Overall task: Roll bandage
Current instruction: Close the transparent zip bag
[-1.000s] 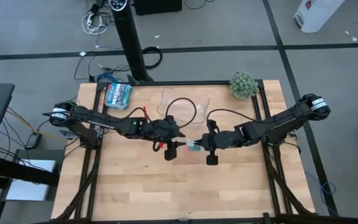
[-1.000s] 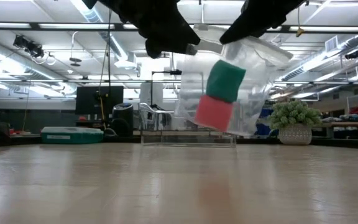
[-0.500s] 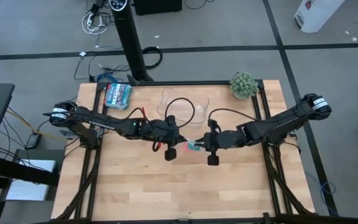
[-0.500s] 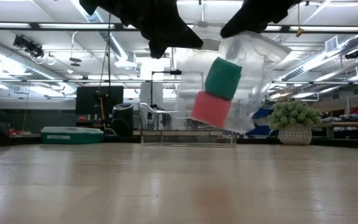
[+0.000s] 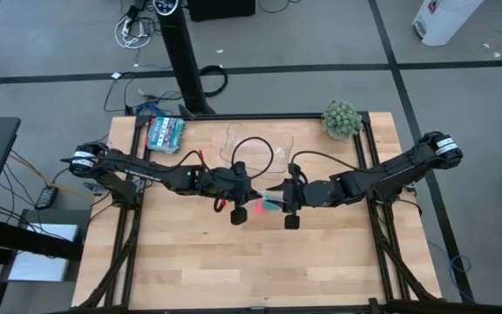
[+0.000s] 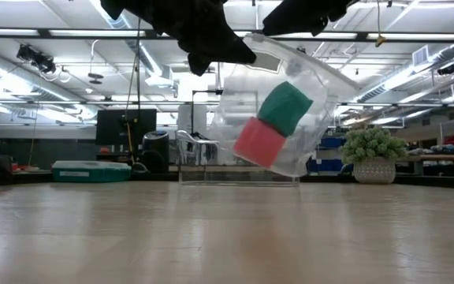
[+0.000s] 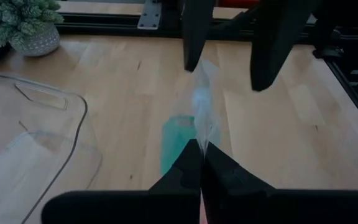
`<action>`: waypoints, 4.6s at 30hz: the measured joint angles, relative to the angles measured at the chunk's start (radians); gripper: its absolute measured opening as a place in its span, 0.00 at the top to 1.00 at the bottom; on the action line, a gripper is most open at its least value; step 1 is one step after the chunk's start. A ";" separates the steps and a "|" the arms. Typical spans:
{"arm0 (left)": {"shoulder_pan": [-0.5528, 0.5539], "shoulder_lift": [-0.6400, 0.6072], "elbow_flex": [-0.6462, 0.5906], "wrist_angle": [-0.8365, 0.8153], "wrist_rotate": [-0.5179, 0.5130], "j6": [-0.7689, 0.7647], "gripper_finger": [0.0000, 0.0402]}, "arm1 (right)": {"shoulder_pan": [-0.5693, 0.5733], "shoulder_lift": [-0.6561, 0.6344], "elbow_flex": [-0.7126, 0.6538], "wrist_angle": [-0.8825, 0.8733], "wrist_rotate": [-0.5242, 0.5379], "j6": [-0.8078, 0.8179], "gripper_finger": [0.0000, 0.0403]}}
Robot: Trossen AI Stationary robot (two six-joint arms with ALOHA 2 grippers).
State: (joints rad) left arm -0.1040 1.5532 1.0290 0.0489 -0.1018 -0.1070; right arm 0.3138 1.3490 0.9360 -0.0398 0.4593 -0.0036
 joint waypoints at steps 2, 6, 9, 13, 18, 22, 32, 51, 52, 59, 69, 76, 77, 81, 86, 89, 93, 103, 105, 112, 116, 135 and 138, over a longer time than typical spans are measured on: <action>0.000 0.000 0.000 -0.005 0.000 0.000 1.00 | -0.009 0.008 0.000 0.004 -0.002 -0.003 0.66; 0.000 0.000 0.000 -0.008 0.001 0.000 1.00 | -0.035 0.007 0.000 0.011 -0.021 0.002 0.66; 0.000 0.000 0.000 -0.005 0.001 0.001 1.00 | -0.055 0.007 0.000 0.022 -0.061 0.000 0.66; 0.000 0.000 0.000 0.009 0.001 0.007 1.00 | -0.082 0.007 0.000 0.022 -0.116 0.003 0.67; 0.000 0.000 0.000 0.015 -0.018 0.020 1.00 | -0.092 0.007 0.000 0.024 -0.150 0.003 0.70; 0.000 0.000 0.000 0.038 -0.020 0.024 1.00 | -0.094 0.007 0.000 0.025 -0.150 0.002 0.76; 0.000 0.000 0.000 0.055 -0.032 0.025 1.00 | -0.098 0.007 0.000 0.016 -0.166 -0.027 0.99; 0.015 -0.010 0.049 -0.023 -0.057 0.082 0.68 | -0.100 0.007 -0.001 -0.035 -0.161 -0.052 1.00; 0.019 -0.010 0.049 -0.032 -0.057 0.082 0.68 | -0.100 0.008 -0.001 -0.038 -0.162 -0.055 1.00; 0.022 -0.010 0.049 -0.043 -0.061 0.104 0.68 | -0.100 0.008 -0.001 -0.008 -0.178 -0.070 1.00; 0.024 -0.009 0.049 -0.037 0.017 0.166 0.88 | -0.102 0.008 -0.001 0.017 -0.211 -0.076 1.00; 0.026 -0.007 0.048 0.001 0.030 0.182 0.99 | -0.101 0.006 0.000 0.003 -0.239 -0.022 1.00; 0.026 -0.007 0.048 0.001 0.022 0.182 0.99 | -0.102 0.006 0.001 -0.009 -0.237 -0.005 1.00; 0.026 -0.006 0.047 0.000 0.001 0.178 0.99 | -0.101 0.005 -0.017 -0.027 -0.197 0.050 1.00; 0.026 -0.005 0.046 0.014 -0.017 0.177 1.00 | -0.097 0.006 -0.053 -0.040 -0.187 0.109 1.00; 0.026 -0.006 0.046 0.023 -0.018 0.176 1.00 | -0.089 0.007 -0.076 -0.041 -0.164 0.135 1.00; 0.026 -0.006 0.046 0.023 -0.018 0.175 1.00 | -0.085 0.007 -0.110 -0.038 -0.146 0.172 1.00; 0.026 -0.008 0.047 0.023 -0.019 0.154 1.00 | -0.084 0.007 -0.210 -0.040 -0.138 0.265 1.00; 0.026 -0.008 0.048 0.024 -0.019 0.153 1.00 | -0.084 0.008 -0.228 -0.051 -0.139 0.280 1.00; 0.026 -0.015 0.050 0.027 -0.019 0.151 1.00 | -0.067 0.009 -0.267 -0.055 -0.147 0.315 1.00; 0.026 -0.015 0.050 0.031 -0.018 0.150 1.00 | -0.052 0.004 -0.264 -0.065 -0.132 0.302 1.00; 0.039 -0.015 0.050 -0.021 0.020 0.103 1.00 | 0.085 -0.042 0.005 -0.373 0.181 0.257 0.56; 0.039 -0.015 0.050 -0.016 0.025 0.103 1.00 | 0.068 -0.042 0.005 -0.370 0.196 0.233 0.56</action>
State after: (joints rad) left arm -0.0654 1.5383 1.0790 0.0324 -0.0765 -0.0044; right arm 0.3821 1.3075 0.9406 -0.4096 0.6549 0.2297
